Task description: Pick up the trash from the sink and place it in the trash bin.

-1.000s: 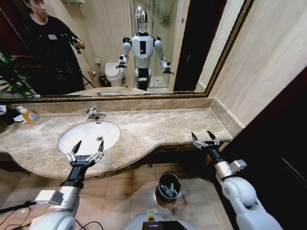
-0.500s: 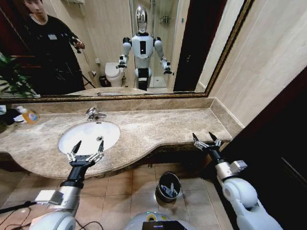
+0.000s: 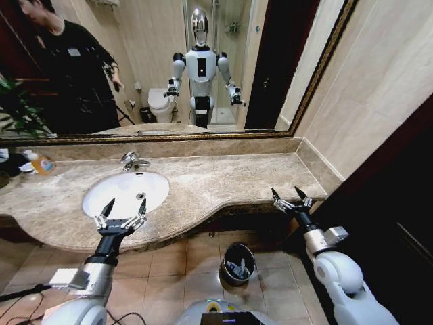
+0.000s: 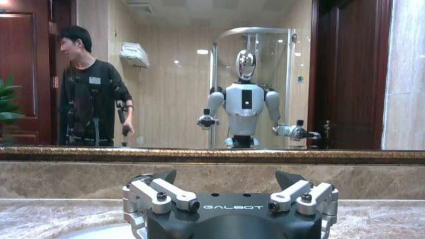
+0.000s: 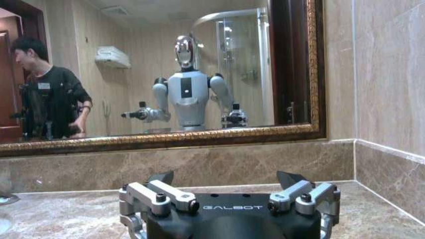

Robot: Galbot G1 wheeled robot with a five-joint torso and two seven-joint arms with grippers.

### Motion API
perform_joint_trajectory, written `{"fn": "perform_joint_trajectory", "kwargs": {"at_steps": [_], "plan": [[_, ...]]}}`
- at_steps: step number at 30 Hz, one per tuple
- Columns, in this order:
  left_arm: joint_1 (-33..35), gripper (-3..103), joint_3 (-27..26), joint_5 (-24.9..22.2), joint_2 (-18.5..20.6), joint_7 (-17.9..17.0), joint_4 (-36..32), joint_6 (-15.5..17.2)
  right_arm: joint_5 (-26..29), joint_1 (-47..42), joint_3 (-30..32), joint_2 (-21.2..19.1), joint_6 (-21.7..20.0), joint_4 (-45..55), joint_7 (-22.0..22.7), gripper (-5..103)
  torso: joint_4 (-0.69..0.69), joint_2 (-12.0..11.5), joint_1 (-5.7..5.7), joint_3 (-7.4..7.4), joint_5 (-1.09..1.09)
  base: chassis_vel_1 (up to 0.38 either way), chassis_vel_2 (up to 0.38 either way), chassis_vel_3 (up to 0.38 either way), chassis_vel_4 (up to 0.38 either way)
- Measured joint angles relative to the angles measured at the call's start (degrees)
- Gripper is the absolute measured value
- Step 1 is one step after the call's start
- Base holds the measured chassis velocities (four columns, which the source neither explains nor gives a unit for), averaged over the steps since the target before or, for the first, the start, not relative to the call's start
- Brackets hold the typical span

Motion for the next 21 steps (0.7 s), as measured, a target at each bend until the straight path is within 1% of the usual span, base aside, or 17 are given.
{"fn": "perform_joint_trajectory", "kwargs": {"at_steps": [21], "plan": [[0.0,100,0.0,0.0,0.0,0.0,0.0,0.0,0.0,0.0,-0.1,0.0,0.1,-0.1,0.0,100,0.0,0.0,0.0,0.0,0.0,0.0,0.0,0.0,0.0]]}}
